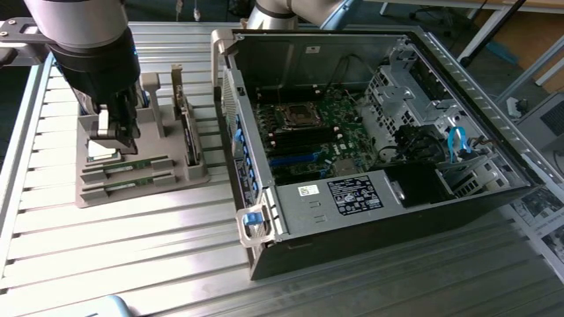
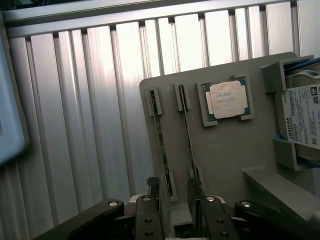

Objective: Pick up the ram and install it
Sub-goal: 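Pick up the ram and move it above insertion slot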

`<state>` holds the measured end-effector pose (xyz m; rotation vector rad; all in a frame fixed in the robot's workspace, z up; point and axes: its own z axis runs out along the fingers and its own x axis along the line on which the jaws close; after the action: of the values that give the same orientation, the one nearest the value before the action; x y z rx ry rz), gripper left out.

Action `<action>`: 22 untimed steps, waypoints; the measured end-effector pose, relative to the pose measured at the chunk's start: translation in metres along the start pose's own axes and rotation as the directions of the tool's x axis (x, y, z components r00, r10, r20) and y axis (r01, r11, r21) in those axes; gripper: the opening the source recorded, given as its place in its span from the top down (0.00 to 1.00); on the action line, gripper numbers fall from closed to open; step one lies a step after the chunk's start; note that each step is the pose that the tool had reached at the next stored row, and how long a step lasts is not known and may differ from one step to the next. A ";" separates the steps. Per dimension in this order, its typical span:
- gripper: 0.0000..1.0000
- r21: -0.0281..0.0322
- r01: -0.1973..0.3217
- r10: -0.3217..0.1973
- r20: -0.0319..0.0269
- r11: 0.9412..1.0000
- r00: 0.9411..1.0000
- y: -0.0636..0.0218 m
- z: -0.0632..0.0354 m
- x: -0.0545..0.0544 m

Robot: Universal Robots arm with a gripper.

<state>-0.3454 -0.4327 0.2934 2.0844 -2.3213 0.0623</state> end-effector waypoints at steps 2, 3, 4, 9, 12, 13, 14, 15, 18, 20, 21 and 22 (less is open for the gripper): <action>0.64 0.000 0.000 0.000 0.000 1.000 1.000 0.0000 0.0006 0.000; 0.64 0.000 0.000 0.000 0.000 1.000 1.000 0.0000 0.0009 0.000; 0.64 0.000 0.000 0.000 0.000 1.000 1.000 0.0000 0.0011 0.000; 0.64 0.000 0.000 0.000 0.000 1.000 1.000 0.0002 0.0025 0.001; 0.64 0.000 0.000 0.000 0.000 1.000 1.000 0.0004 0.0034 0.002; 0.64 0.000 0.000 0.000 0.000 1.000 1.000 0.0005 0.0037 0.002; 0.64 0.000 0.000 0.000 0.000 1.000 1.000 0.0006 0.0039 0.002; 0.64 0.000 0.000 0.000 0.000 1.000 1.000 0.0006 0.0042 0.002; 0.64 0.000 0.000 0.000 0.000 1.000 1.000 0.0009 0.0053 0.002; 0.64 0.000 0.000 0.000 0.000 1.000 1.000 0.0010 0.0061 0.003; 0.64 0.000 0.000 0.000 0.000 1.000 1.000 0.0010 0.0065 0.003; 0.64 0.000 0.000 0.000 0.000 1.000 1.000 0.0011 0.0067 0.003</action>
<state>-0.3467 -0.4356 0.2867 2.0845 -2.3213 0.0620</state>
